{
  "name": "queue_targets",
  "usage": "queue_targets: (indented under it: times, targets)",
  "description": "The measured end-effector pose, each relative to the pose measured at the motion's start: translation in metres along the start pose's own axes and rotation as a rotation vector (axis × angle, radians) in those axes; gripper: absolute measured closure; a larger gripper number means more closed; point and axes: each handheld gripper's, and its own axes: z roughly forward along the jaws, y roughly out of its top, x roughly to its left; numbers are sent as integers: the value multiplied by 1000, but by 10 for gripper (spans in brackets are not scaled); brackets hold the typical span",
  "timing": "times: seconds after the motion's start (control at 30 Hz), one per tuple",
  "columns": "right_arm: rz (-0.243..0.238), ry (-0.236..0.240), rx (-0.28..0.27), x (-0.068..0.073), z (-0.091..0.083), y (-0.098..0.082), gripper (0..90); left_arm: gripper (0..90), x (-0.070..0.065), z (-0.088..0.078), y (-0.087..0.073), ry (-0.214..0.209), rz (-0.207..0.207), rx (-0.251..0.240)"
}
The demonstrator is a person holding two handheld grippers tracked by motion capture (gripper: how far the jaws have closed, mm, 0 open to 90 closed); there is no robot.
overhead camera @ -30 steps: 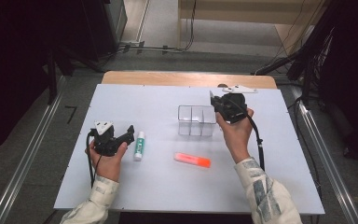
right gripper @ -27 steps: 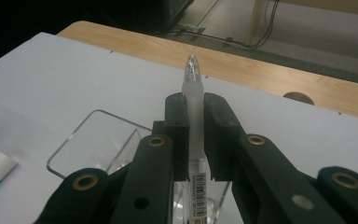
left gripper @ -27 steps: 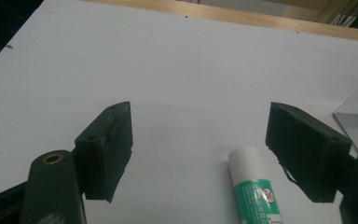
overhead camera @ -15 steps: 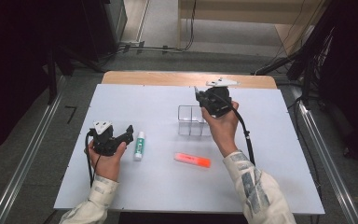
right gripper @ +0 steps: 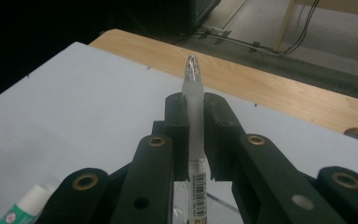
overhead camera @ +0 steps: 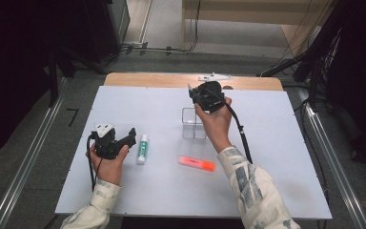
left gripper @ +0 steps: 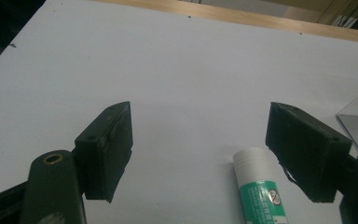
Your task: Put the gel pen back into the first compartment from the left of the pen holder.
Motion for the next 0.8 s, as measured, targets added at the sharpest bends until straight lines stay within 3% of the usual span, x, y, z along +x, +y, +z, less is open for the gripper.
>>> queue_targets:
  times: [0.3, 0.8]
  targets:
    - [15, 29, -15, 11, 16, 8, 789, 230, 1, 0, 0, -3, 0, 1]
    - [17, 48, -22, 15, 31, 11, 788, 231, 1, 0, 0, -1, 1, 1]
